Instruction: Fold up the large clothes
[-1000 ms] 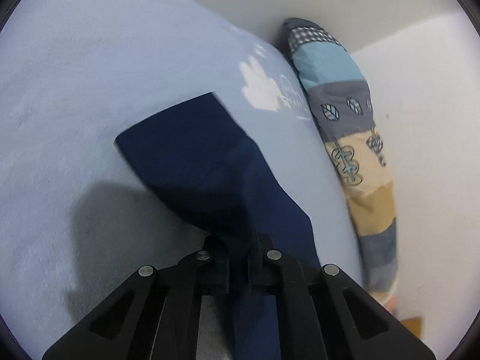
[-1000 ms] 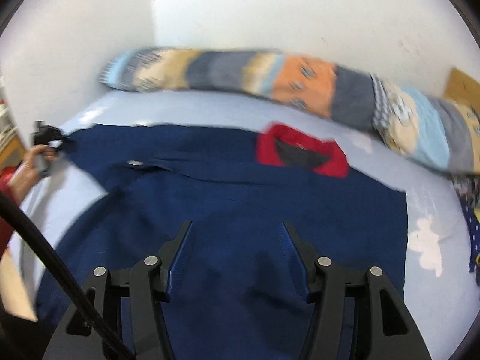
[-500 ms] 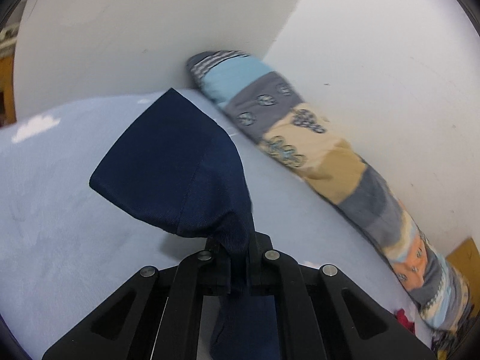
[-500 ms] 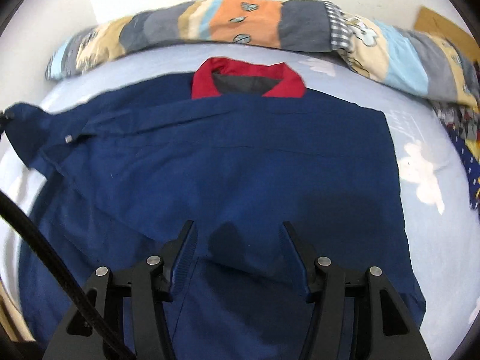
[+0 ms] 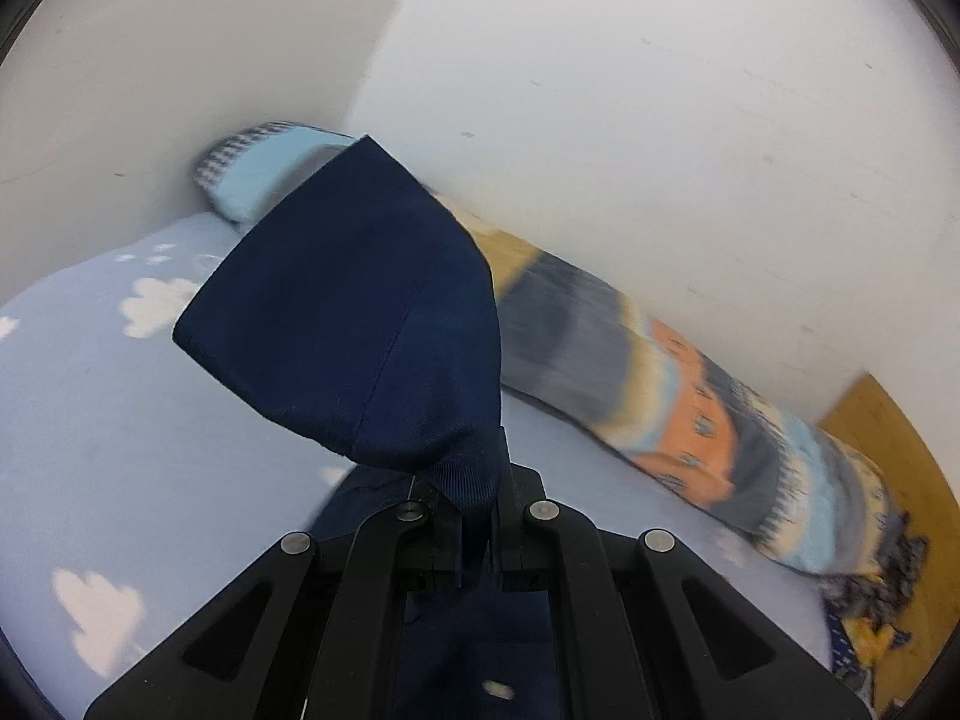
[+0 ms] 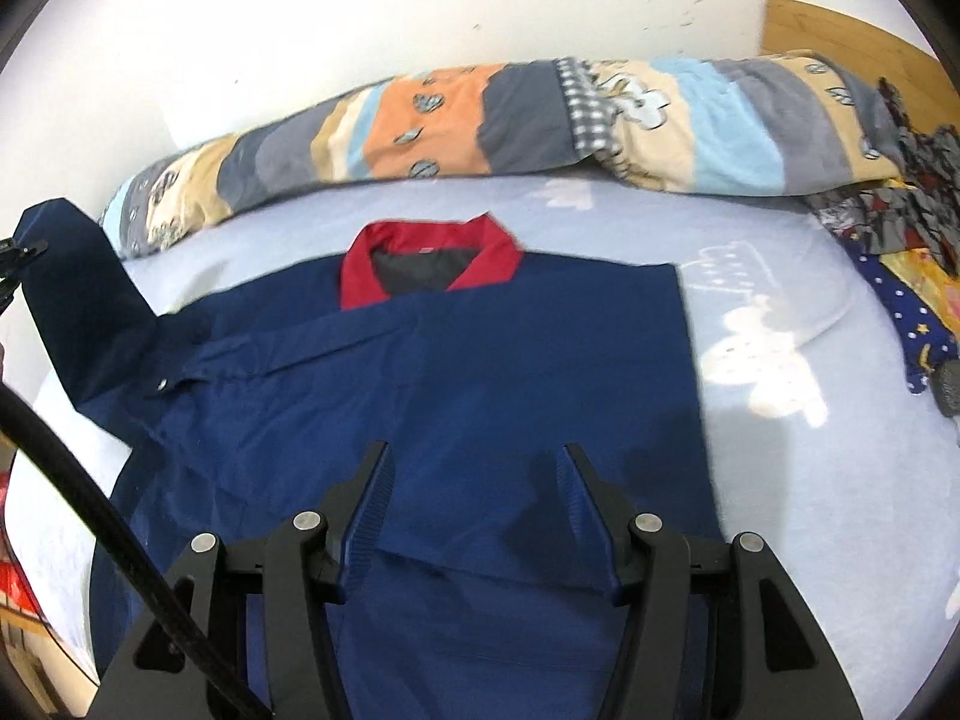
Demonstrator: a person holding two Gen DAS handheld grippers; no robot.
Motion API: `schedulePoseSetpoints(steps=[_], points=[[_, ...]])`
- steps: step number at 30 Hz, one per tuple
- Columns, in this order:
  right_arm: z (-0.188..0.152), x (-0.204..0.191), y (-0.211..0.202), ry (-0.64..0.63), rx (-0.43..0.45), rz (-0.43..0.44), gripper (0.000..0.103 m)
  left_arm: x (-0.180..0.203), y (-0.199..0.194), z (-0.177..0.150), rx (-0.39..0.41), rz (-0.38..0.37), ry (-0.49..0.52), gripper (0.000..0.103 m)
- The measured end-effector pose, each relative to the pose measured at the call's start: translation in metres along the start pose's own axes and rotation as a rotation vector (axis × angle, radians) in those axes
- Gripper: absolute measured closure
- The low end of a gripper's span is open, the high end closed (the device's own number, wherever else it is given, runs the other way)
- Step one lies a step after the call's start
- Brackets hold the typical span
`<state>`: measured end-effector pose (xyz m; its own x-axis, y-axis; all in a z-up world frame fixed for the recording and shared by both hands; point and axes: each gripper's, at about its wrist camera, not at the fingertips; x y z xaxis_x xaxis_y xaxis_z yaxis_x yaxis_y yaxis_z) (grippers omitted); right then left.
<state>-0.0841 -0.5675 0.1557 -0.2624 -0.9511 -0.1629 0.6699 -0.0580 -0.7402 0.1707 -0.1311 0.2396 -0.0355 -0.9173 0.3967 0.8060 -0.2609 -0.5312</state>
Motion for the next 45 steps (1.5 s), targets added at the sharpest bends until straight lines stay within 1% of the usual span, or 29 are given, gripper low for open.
schedulePoseSetpoints(steps=[1,2,6,7,9,10,11,14,16,17,19,22,23,24,26,28,30,32,33,34,35,36,38,39,40,41,42,44,45], points=[[0.001,0.005,-0.005,0.006,0.012,-0.007,0.041,0.021,-0.002,-0.005,-0.012,-0.021,0.017,0.098],[0.002,0.012,-0.01,0.015,0.027,-0.018,0.041,0.033,-0.003,-0.008,-0.022,-0.034,0.028,0.098],[0.006,0.036,-0.027,0.058,0.072,-0.041,0.041,0.1,-0.007,-0.031,-0.069,-0.089,0.091,0.098],[0.007,0.045,-0.033,0.078,0.089,-0.05,0.041,0.121,-0.008,-0.041,-0.087,-0.103,0.107,0.098],[0.008,0.061,-0.043,0.112,0.116,-0.056,0.041,0.147,-0.009,-0.055,-0.112,-0.13,0.13,0.098],[0.009,0.069,-0.05,0.129,0.133,-0.07,0.041,0.167,-0.009,-0.066,-0.126,-0.142,0.149,0.098],[0.009,0.077,-0.056,0.147,0.152,-0.08,0.041,0.179,-0.007,-0.072,-0.133,-0.149,0.157,0.098],[0.011,0.096,-0.07,0.198,0.181,-0.073,0.041,0.223,-0.005,-0.1,-0.17,-0.186,0.187,0.098],[0.011,0.107,-0.079,0.217,0.202,-0.082,0.041,0.261,-0.001,-0.126,-0.201,-0.213,0.212,0.098],[0.011,0.11,-0.083,0.219,0.211,-0.097,0.041,0.275,-0.002,-0.133,-0.208,-0.218,0.219,0.098],[0.011,0.12,-0.092,0.232,0.235,-0.125,0.041,0.306,0.001,-0.16,-0.236,-0.24,0.237,0.098],[0.009,0.139,-0.103,0.277,0.258,-0.134,0.041,0.345,0.009,-0.207,-0.281,-0.243,0.278,0.098],[0.008,0.143,-0.106,0.286,0.262,-0.132,0.041,0.354,0.016,-0.22,-0.294,-0.236,0.298,0.098],[0.008,0.148,-0.108,0.297,0.262,-0.133,0.041,0.365,0.022,-0.241,-0.306,-0.222,0.326,0.097],[0.007,0.154,-0.108,0.309,0.261,-0.137,0.041,0.377,0.034,-0.268,-0.322,-0.189,0.377,0.097],[0.006,0.159,-0.105,0.319,0.253,-0.13,0.041,0.384,0.047,-0.306,-0.352,-0.139,0.435,0.095],[0.005,0.16,-0.103,0.319,0.247,-0.131,0.041,0.379,0.06,-0.331,-0.37,-0.092,0.491,0.094],[0.005,0.159,-0.102,0.314,0.243,-0.13,0.041,0.375,0.07,-0.352,-0.383,-0.051,0.532,0.082],[0.005,0.158,-0.101,0.309,0.242,-0.134,0.041,0.373,0.075,-0.361,-0.406,-0.049,0.539,0.063],[0.005,0.157,-0.1,0.305,0.243,-0.137,0.041,0.369,0.076,-0.37,-0.438,-0.064,0.54,0.043],[0.006,0.156,-0.098,0.303,0.24,-0.135,0.041,0.372,0.079,-0.377,-0.458,-0.074,0.549,0.04],[0.006,0.156,-0.097,0.303,0.238,-0.134,0.041,0.37,0.077,-0.382,-0.463,-0.09,0.564,0.039],[0.007,0.155,-0.093,0.301,0.233,-0.138,0.041,0.369,0.067,-0.383,-0.47,-0.144,0.594,0.039],[0.007,0.153,-0.091,0.299,0.228,-0.134,0.041,0.368,0.062,-0.381,-0.479,-0.177,0.598,0.037],[0.008,0.152,-0.087,0.298,0.224,-0.13,0.041,0.366,0.054,-0.377,-0.493,-0.219,0.599,0.036],[0.009,0.151,-0.084,0.298,0.22,-0.126,0.041,0.362,0.044,-0.37,-0.491,-0.255,0.598,0.036],[0.011,0.15,-0.077,0.296,0.214,-0.112,0.041,0.359,0.037,-0.365,-0.48,-0.272,0.593,0.034],[0.015,0.148,-0.063,0.287,0.195,-0.085,0.041,0.343,0.02,-0.341,-0.466,-0.303,0.573,0.025],[0.018,0.145,-0.051,0.273,0.173,-0.071,0.041,0.333,0.013,-0.327,-0.45,-0.306,0.573,0.024]])
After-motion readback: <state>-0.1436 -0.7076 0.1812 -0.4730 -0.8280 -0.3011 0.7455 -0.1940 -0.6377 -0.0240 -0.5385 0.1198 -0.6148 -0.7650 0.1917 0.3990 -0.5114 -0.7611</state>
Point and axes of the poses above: each gripper's, at about its wrist camera, not at the fingertips, and y roughly the way its jaws point, x to its right, z to its top, and after that the axes turned 1 degree about z, right-handed
